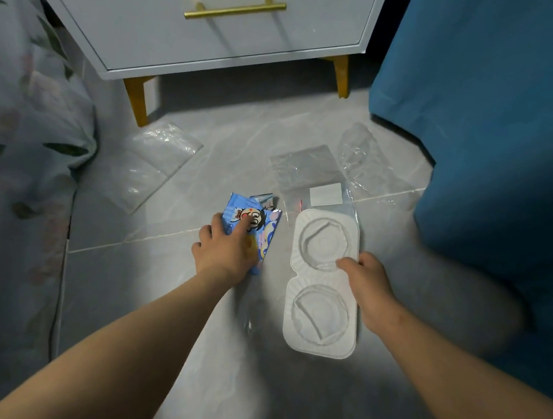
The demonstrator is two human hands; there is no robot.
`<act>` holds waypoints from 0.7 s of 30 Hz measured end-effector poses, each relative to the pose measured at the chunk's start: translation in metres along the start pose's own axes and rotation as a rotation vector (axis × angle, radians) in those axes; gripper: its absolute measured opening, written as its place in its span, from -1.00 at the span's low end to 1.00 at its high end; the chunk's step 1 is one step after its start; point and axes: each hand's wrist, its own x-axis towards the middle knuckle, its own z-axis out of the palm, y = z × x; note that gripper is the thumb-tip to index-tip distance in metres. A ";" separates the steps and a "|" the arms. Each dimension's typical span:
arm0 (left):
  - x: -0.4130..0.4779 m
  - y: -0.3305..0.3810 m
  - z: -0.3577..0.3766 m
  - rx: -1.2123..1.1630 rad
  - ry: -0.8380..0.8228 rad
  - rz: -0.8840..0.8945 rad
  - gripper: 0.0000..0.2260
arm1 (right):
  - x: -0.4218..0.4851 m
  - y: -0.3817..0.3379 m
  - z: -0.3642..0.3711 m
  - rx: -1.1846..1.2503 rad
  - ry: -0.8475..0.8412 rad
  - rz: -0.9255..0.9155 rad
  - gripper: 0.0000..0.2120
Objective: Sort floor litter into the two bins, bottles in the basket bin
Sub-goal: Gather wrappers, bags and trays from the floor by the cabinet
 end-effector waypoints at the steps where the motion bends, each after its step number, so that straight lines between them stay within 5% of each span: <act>1: -0.001 0.001 0.000 -0.039 0.004 -0.001 -0.44 | -0.001 0.000 0.001 0.015 -0.007 0.001 -0.80; 10: -0.014 -0.009 -0.016 -0.803 0.092 -0.104 -0.34 | -0.001 -0.004 0.010 0.092 0.026 -0.001 -0.74; 15: -0.030 -0.012 -0.044 -1.263 -0.050 -0.158 -0.91 | -0.002 -0.012 0.016 0.127 0.036 -0.044 -0.73; 21: -0.040 0.006 -0.036 -1.231 -0.276 -0.139 -0.92 | -0.007 -0.022 0.031 0.228 -0.046 -0.001 -0.89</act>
